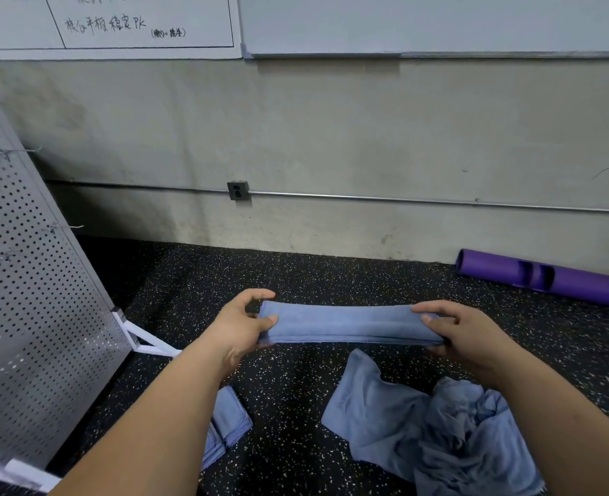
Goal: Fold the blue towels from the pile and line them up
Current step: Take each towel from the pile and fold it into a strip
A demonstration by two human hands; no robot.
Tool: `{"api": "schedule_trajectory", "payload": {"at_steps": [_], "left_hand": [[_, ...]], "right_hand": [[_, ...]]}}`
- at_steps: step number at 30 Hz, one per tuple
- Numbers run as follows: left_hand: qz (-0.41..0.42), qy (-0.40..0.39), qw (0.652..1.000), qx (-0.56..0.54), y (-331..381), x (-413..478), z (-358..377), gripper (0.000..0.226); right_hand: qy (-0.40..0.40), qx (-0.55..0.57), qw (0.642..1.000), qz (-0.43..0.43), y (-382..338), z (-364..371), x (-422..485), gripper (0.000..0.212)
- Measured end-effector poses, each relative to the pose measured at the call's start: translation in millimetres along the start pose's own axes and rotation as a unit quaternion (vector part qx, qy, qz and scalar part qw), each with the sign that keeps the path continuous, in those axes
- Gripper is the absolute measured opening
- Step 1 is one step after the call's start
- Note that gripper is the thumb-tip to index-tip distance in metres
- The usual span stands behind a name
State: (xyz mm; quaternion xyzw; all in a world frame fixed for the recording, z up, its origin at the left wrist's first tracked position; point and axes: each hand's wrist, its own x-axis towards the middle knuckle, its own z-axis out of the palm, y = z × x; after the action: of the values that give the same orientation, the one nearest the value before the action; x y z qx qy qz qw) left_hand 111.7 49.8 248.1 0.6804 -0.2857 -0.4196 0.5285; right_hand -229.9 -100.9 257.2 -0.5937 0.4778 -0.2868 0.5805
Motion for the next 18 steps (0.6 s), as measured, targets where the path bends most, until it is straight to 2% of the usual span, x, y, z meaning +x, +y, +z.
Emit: {"api": "schedule_trajectory", "payload": {"at_steps": [4,12,15,18], "left_hand": [[0.017,0.017,1.0,0.016,2,0,4,0.03],[0.094,0.03,0.983,0.156,5,-9,19,0.021],[0.127,0.037,0.966,0.222,8,-12,29,0.023],[0.148,0.043,0.962,0.223,12,-19,45,0.032]], "right_hand": [[0.032,-0.027,0.999,-0.02,1,2,2,0.022],[0.039,-0.133,0.986,-0.096,5,8,5,0.023],[0.059,-0.183,0.974,-0.123,1,20,2,0.025],[0.081,-0.24,0.958,-0.133,-4,35,0,0.027]]}}
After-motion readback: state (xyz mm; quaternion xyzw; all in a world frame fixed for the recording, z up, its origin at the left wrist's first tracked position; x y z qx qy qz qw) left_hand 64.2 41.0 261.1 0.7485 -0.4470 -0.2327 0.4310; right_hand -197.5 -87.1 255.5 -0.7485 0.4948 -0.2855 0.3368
